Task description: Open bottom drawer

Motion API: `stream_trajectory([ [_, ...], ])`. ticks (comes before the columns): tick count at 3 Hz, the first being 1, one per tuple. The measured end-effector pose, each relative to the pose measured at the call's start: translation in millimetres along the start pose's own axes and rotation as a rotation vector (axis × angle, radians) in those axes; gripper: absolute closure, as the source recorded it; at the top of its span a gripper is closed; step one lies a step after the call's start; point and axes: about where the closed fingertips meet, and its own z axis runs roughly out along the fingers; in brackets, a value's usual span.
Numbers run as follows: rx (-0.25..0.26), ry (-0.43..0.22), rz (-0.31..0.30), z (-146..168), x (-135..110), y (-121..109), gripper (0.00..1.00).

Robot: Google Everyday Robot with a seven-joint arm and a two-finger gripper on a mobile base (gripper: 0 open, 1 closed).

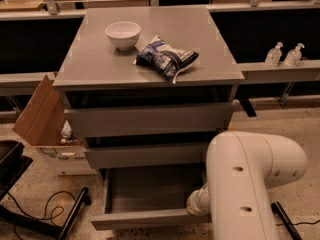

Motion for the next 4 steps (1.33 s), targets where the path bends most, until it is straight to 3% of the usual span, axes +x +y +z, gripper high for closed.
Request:
stream_trajectory([
  [1, -0.064, -0.057, -0.002, -2.1, -20.4, 49.1, 1.00],
  [2, -0.064, -0.057, -0.002, -6.4, -21.5, 48.5, 1.00],
  [3, -0.066, -0.058, -0.002, -5.6, -22.0, 49.4, 0.86],
  [4, -0.069, -0.059, -0.003, -4.6, -22.6, 50.8, 0.55],
])
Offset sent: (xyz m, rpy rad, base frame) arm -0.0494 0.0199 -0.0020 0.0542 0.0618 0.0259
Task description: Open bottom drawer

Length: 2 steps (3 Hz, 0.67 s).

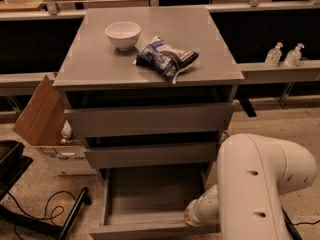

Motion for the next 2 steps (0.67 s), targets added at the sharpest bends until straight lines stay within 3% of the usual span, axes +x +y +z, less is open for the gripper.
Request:
stream_trajectory([
  [2, -0.004, -0.001, 0.000, 1.6, -0.7, 1.8, 0.08],
])
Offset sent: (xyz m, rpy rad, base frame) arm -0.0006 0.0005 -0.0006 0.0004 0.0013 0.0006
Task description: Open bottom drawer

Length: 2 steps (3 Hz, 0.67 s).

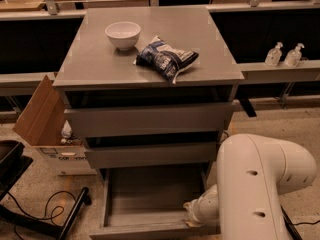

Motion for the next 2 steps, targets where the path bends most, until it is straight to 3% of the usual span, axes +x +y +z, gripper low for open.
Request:
stream_trajectory([
  [1, -0.001, 0.000, 0.000, 0.6, -0.3, 0.7, 0.00],
  [2, -0.001, 0.000, 0.000, 0.6, -0.3, 0.7, 0.00],
])
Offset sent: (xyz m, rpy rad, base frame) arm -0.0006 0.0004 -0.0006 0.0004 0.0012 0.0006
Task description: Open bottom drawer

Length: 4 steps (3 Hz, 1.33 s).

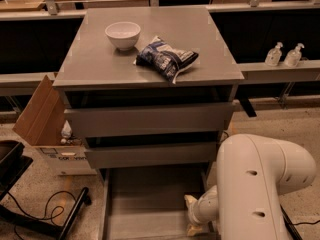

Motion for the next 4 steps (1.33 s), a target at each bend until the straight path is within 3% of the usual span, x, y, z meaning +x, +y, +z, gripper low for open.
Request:
stream_trajectory([
  [1, -0.002, -0.001, 0.000, 0.9, -0.4, 1.0, 0.18],
  [3, 0.008, 0.016, -0.010, -9.3, 4.0, -6.4, 0.64],
  [4, 0.000, 0.104, -0.020, -46.8, 24.3, -14.8, 0.88],
])
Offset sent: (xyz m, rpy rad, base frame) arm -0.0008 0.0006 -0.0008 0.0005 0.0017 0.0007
